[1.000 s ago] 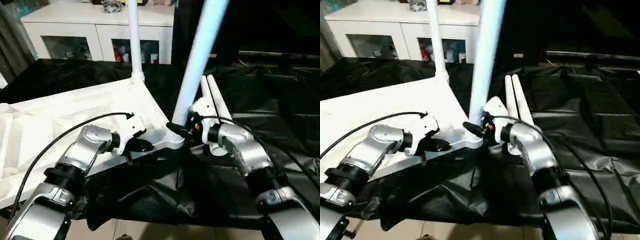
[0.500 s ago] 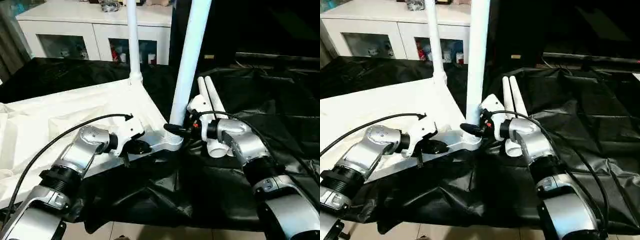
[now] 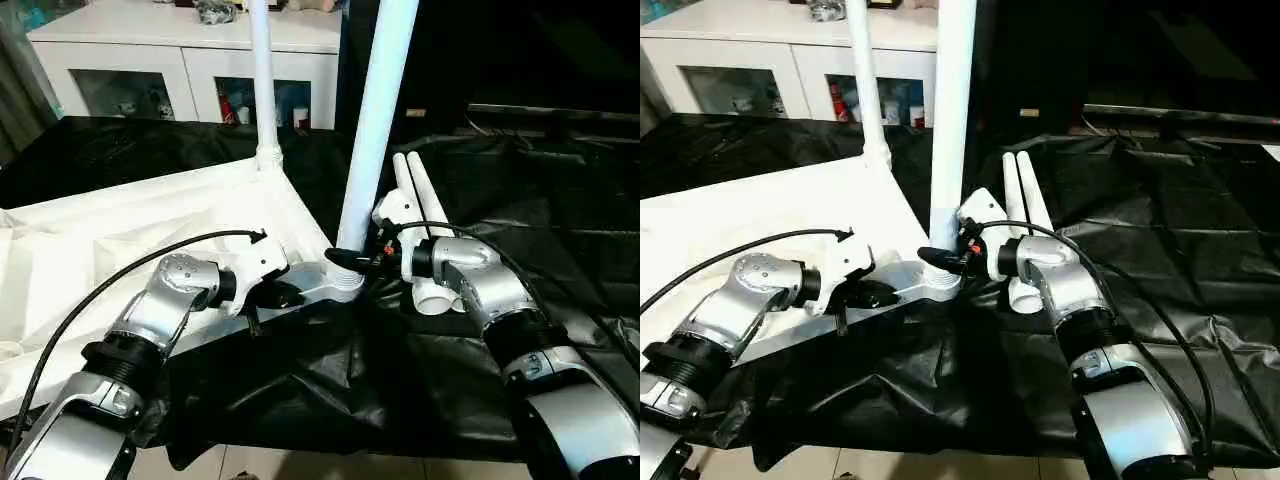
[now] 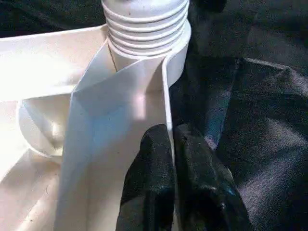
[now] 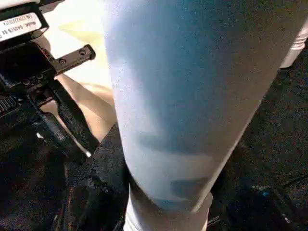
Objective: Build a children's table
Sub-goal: Insert table leg to table base
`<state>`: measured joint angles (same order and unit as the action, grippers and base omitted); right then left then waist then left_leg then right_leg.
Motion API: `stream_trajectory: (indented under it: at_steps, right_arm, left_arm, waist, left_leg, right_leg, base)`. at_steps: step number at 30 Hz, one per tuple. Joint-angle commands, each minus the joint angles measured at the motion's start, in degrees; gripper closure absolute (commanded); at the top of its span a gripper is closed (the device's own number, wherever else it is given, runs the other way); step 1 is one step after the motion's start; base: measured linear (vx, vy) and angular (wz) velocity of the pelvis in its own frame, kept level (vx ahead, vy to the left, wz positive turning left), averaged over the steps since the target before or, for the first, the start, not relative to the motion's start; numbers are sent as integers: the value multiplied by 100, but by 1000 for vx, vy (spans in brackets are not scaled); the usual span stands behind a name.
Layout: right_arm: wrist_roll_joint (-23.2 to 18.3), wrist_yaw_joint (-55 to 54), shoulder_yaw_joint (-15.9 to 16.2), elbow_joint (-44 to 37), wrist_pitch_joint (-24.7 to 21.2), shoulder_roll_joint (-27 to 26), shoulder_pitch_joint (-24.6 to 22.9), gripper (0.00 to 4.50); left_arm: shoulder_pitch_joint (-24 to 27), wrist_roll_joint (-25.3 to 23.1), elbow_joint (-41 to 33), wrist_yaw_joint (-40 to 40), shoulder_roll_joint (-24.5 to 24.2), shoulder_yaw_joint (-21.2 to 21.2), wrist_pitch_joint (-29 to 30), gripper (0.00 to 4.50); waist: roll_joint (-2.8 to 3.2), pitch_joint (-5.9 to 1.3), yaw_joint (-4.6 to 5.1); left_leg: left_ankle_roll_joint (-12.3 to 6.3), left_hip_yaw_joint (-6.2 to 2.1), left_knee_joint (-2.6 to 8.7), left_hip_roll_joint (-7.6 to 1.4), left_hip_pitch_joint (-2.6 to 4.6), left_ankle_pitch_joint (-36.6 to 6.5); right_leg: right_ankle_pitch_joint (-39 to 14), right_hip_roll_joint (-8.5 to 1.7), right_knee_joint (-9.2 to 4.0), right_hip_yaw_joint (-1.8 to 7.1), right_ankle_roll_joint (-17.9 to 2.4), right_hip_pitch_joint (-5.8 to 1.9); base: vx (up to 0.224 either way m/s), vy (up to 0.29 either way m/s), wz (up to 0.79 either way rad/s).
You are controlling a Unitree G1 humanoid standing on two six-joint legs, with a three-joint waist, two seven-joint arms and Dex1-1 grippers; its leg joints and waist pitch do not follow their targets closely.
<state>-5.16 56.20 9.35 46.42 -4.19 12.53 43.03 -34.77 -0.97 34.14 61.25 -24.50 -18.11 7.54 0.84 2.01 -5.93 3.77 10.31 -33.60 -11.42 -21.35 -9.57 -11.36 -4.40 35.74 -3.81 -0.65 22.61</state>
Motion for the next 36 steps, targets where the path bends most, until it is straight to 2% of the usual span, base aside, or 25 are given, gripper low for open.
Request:
stream_trajectory:
  at_steps: [1, 8, 12, 15, 17, 19, 20, 23, 26, 27, 28, 29, 30, 31, 32, 33, 34, 35, 36]
  right_arm:
    - [285, 178, 280, 448, -189, 29, -236, 262]
    - [305, 436, 352, 493, -203, 69, -207, 262]
    - [291, 1045, 480, 556, -177, 157, -198, 262]
    - [279, 1487, 539, 623, -114, 222, -150, 262]
    - [300, 1729, 609, 592, -73, 275, -151, 262]
    - [334, 1941, 679, 551, -16, 325, -162, 262]
    - [337, 1954, 683, 549, -10, 328, -163, 262]
    - [385, 2077, 734, 535, 58, 343, -180, 262]
    - [443, 1822, 662, 651, 138, 263, -170, 262]
    - [450, 1779, 651, 668, 150, 252, -170, 262]
    - [520, 1358, 577, 793, 262, 179, -167, 262]
    - [582, 911, 510, 921, 326, 112, -160, 262]
    - [623, 621, 465, 1001, 365, 71, -158, 262]
    - [648, 147, 383, 1150, 248, -21, -121, 262]
    - [643, -308, 291, 1312, 69, -135, -74, 262]
    - [603, -717, 188, 1471, -122, -262, -14, 262]
    - [539, -1176, 64, 1658, -309, -429, 62, 262]
    - [493, -1587, -24, 1789, -412, -582, 125, 262]
    - [493, -1587, -24, 1789, -412, -582, 125, 262]
  left_arm:
    - [-131, -247, 166, 61, -208, -99, 2, 447]
    - [-128, -307, 146, 335, -299, -213, -15, 447]
    - [-139, -187, 111, 671, -347, -248, -220, 450]
    - [-97, -70, -96, 989, -422, -273, -271, 450]
    - [-64, 2, -261, 1187, -487, -285, -261, 450]
    - [-37, 46, -394, 1367, -570, -289, -245, 450]
    - [-36, 50, -400, 1379, -576, -289, -244, 450]
    - [-19, 26, -478, 1411, -654, -257, -207, 450]
    - [8, -6, -579, 1255, -673, -179, -87, 450]
    - [16, -5, -602, 1231, -678, -172, -64, 450]
    - [38, -8, -715, 1027, -674, -106, 154, 450]
    - [41, -17, -800, 807, -646, -29, 421, 450]
    - [45, -21, -865, 662, -627, 22, 608, 450]
    - [27, 62, -1012, 473, -559, 147, 1064, 450]
    - [1, 125, -1195, 262, -478, 267, 1536, 450]
    - [-32, 152, -1371, 58, -389, 357, 1941, 450]
    - [-78, 136, -1574, -247, -253, 453, 2429, 450]
    - [-153, 87, -1632, -685, -4, 610, 2891, 450]
    - [-153, 87, -1632, -685, -4, 610, 2891, 450]
  waist:
    - [-1, -253, 7]
    - [-13, -237, 9]
    - [-23, -208, 3]
    - [-33, -196, -10]
    - [-51, -180, -10]
    - [-76, -165, -8]
    - [-62, -166, -10]
    - [-112, -140, -7]
    - [-149, -100, -17]
    - [-144, -86, -14]
    - [-151, -77, -16]
    - [-185, -72, -4]
    - [-209, -24, 11]
    - [-187, 7, 32]
    - [-200, 56, 69]
    - [-218, 76, 81]
    - [-223, 96, 134]
    - [-203, 133, 142]
    - [-212, 135, 160]
  left_leg:
    - [103, -91, 481, -207, 105, -2014]
    - [89, -87, 495, -214, 99, -1979]
    - [26, -77, 508, -225, 104, -1929]
    - [-21, -70, 519, -231, 104, -1853]
    - [-79, -58, 529, -239, 101, -1675]
    - [-112, -49, 531, -238, 93, -1620]
    - [-121, -40, 529, -241, 108, -1529]
    - [-138, -29, 540, -244, 107, -1489]
    - [-108, -25, 562, -253, 116, -1578]
    - [-94, -26, 573, -253, 115, -1633]
    - [-51, -27, 582, -261, 136, -1746]
    - [-21, -25, 591, -268, 137, -1781]
    - [46, -48, 623, -258, 137, -1904]
    - [127, -66, 635, -249, 184, -2203]
    - [244, -94, 670, -258, 194, -2397]
    - [250, -117, 673, -240, 188, -2489]
    - [316, -180, 684, -233, 195, -2645]
    - [341, -196, 708, -234, 154, -2677]
    - [350, -202, 713, -227, 145, -2686]
  right_leg:
    - [-1976, -421, -542, 283, -983, -163]
    - [-1895, -418, -536, 292, -1014, -165]
    - [-1835, -411, -539, 295, -1019, -157]
    - [-1623, -406, -515, 288, -1105, -164]
    - [-1257, -389, -494, 283, -1185, -170]
    - [-1136, -385, -483, 279, -1224, -175]
    - [-943, -382, -467, 276, -1289, -175]
    - [-832, -382, -462, 276, -1334, -187]
    - [-1189, -413, -495, 291, -1283, -174]
    - [-1319, -416, -512, 293, -1258, -170]
    - [-1553, -426, -536, 301, -1209, -156]
    - [-1632, -434, -537, 308, -1192, -150]
    - [-2016, -450, -565, 315, -1113, -126]
    - [-2596, -468, -635, 323, -984, -87]
    - [-2965, -478, -646, 326, -910, -76]
    - [-3210, -483, -683, 316, -845, -71]
    - [-3676, -512, -721, 290, -692, -75]
    - [-3719, -513, -713, 282, -652, -87]
    - [-3758, -506, -732, 280, -615, -87]
  base:
    - [0, 0, 0]
    - [0, 0, 0]
    - [0, 0, 0]
    - [0, 0, 0]
    - [0, 0, 0]
    - [0, 0, 0]
    - [0, 0, 0]
    - [0, 0, 0]
    - [0, 0, 0]
    - [0, 0, 0]
    - [0, 0, 0]
    - [0, 0, 0]
    - [0, 0, 0]
    - [0, 0, 0]
    - [0, 0, 0]
    - [0, 0, 0]
    - [0, 0, 0]
    - [0, 0, 0]
    - [0, 0, 0]
